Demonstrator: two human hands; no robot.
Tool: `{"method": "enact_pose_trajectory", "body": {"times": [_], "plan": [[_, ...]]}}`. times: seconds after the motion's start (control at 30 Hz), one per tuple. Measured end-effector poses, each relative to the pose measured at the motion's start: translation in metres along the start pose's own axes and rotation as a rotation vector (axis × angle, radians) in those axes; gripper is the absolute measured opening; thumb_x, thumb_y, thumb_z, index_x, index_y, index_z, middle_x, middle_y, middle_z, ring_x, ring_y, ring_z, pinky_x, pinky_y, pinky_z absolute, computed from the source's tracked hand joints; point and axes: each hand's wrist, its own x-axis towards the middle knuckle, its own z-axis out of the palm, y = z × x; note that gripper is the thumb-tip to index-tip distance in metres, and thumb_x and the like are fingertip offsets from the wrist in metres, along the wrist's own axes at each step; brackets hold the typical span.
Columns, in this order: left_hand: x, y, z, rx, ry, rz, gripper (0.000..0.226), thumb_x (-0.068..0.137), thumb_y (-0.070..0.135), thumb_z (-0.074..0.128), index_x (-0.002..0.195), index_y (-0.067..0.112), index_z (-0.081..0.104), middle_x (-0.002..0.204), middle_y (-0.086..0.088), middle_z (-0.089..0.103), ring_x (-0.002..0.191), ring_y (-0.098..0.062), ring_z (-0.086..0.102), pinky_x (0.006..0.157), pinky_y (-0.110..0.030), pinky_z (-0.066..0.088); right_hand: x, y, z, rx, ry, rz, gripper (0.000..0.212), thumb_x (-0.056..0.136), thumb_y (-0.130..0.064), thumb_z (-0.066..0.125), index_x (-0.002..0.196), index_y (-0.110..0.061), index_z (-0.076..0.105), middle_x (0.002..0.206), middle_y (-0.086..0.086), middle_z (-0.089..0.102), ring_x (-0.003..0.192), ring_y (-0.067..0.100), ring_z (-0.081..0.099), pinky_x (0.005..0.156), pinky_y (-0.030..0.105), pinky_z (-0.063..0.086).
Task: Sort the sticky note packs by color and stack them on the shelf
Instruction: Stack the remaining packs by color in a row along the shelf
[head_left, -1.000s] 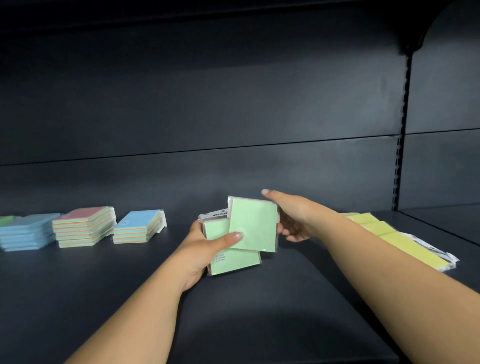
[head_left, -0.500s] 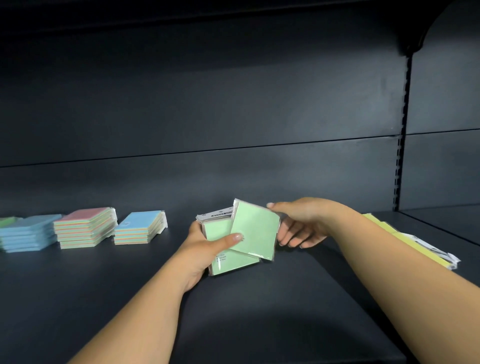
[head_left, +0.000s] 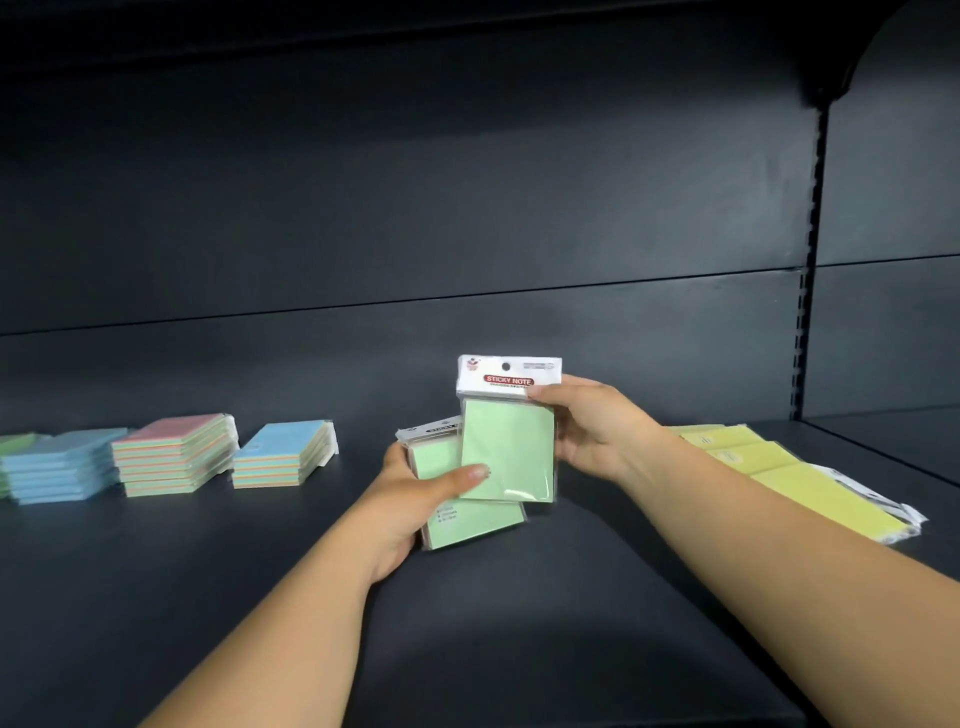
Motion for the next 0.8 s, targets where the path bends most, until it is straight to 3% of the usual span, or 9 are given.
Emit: {"method": "enact_pose_trajectory", "body": {"times": [0.17,0.37,0.5,0.57,0.63,0.7,0.73,0.8], "plan": [[0.000,0.000,-0.001,0.003,-0.043,0.020,0.055,0.073,-0.003,0.072,0.114,0.021,0.042,0.110,-0.002,0.065,0.098,-0.018,0.063,0.087,-0.038,0.050,-0.003,0.019,0.014,0.062,0.006,-0.145,0.015,0.092,-0.003,0.053,0.082,-0.010,0.062,0.071,0.004,0.070,0.057,0.015,0.066,0.057,0.028,0.057],[-0.002,0.001,0.001,0.108,-0.144,0.083,0.070,0.076,-0.020,0.057,0.124,0.027,0.037,0.108,0.002,0.063,0.100,-0.014,0.060,0.085,-0.029,0.048,-0.007,0.027,0.018,-0.132,-0.055,-0.226,0.015,0.093,-0.017,0.055,0.078,-0.019,0.052,0.074,0.000,0.060,0.063,0.015,0.059,0.059,0.025,0.049],[-0.003,0.001,0.001,0.155,-0.184,0.052,0.073,0.076,-0.020,0.053,0.126,0.028,0.031,0.105,0.002,0.061,0.097,-0.010,0.057,0.078,-0.024,0.046,-0.008,0.040,0.026,-0.281,-0.036,-0.338,0.009,0.091,-0.022,0.057,0.086,-0.026,0.051,0.087,-0.003,0.057,0.076,0.014,0.057,0.070,0.027,0.047],[-0.004,0.001,0.002,0.103,-0.186,0.038,0.069,0.076,-0.016,0.060,0.125,0.024,0.033,0.109,0.000,0.063,0.099,-0.012,0.059,0.083,-0.027,0.047,-0.009,0.044,0.029,-0.227,-0.040,-0.301,0.014,0.090,-0.028,0.058,0.100,-0.030,0.049,0.101,-0.004,0.054,0.088,0.013,0.058,0.081,0.029,0.049],[-0.006,0.001,0.003,0.080,-0.168,0.042,0.067,0.075,-0.011,0.066,0.126,0.020,0.035,0.116,-0.003,0.063,0.105,-0.016,0.060,0.087,-0.029,0.048,-0.008,0.044,0.030,-0.176,-0.015,-0.247,0.037,0.087,-0.035,0.061,0.120,-0.026,0.044,0.119,-0.002,0.050,0.107,0.016,0.056,0.098,0.036,0.045],[-0.007,0.002,0.002,0.074,-0.141,0.053,0.067,0.075,-0.012,0.066,0.130,0.015,0.038,0.119,-0.006,0.063,0.108,-0.019,0.060,0.090,-0.031,0.048,-0.008,0.040,0.027,-0.170,-0.018,-0.130,0.065,0.083,-0.047,0.062,0.135,-0.014,0.040,0.125,0.002,0.054,0.111,0.021,0.057,0.103,0.040,0.043],[-0.008,0.003,0.000,0.071,-0.136,0.057,0.067,0.075,-0.013,0.066,0.131,0.014,0.040,0.120,-0.008,0.063,0.109,-0.021,0.060,0.093,-0.034,0.047,-0.011,0.038,0.025,-0.180,-0.073,-0.060,0.069,0.083,-0.051,0.059,0.135,-0.010,0.043,0.124,0.005,0.059,0.110,0.022,0.059,0.103,0.040,0.044],[-0.010,0.006,-0.001,0.069,-0.145,0.068,0.068,0.072,-0.014,0.067,0.130,0.012,0.044,0.121,-0.012,0.063,0.111,-0.025,0.060,0.095,-0.039,0.047,-0.020,0.036,0.020,-0.225,-0.234,0.036,0.056,0.090,-0.050,0.048,0.126,-0.008,0.055,0.121,0.009,0.065,0.111,0.024,0.061,0.104,0.038,0.043]]}}
